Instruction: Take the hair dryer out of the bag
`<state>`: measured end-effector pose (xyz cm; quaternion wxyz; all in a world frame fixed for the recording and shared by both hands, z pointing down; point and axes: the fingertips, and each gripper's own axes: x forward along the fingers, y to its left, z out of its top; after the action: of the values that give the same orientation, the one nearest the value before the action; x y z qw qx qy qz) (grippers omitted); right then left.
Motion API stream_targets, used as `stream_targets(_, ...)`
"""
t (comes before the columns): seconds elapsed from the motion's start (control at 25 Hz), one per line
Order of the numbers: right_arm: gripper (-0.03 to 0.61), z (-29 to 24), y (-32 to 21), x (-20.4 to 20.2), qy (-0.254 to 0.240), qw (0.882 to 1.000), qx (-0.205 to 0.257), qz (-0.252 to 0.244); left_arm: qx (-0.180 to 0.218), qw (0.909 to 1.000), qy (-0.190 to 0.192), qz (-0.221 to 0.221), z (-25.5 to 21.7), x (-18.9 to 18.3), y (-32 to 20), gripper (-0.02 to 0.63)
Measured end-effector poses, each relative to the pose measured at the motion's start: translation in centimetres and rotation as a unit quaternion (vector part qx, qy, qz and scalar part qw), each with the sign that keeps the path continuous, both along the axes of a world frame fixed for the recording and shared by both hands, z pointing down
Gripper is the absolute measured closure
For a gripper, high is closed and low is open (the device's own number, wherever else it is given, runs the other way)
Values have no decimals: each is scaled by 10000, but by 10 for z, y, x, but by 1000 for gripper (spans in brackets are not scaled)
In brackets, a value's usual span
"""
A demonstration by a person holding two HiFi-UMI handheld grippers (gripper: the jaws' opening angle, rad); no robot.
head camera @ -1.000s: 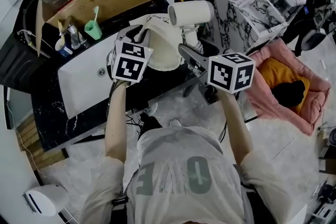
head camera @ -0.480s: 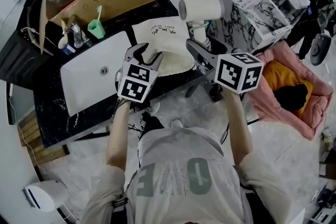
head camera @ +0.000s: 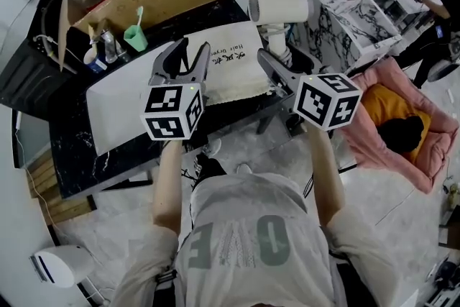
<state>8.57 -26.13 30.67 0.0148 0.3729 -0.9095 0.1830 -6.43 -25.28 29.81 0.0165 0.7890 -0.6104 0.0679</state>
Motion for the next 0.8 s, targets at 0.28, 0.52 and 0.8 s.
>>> stream_targets(0.28, 301, -8, 8, -6, -165, 9980, 597, 123, 1125, 9871, 411, -1060, -34, -27, 39, 560)
stream_targets(0.52, 301, -2, 20, -10, -420, 9931, 1065, 266, 1561, 9770, 385, -1403, -23, -40, 71, 569)
stream_targets(0.8, 301, 14, 36, -13, -504, 9915, 1160, 300, 1539, 9745, 303, -1604, -9, -54, 79, 569)
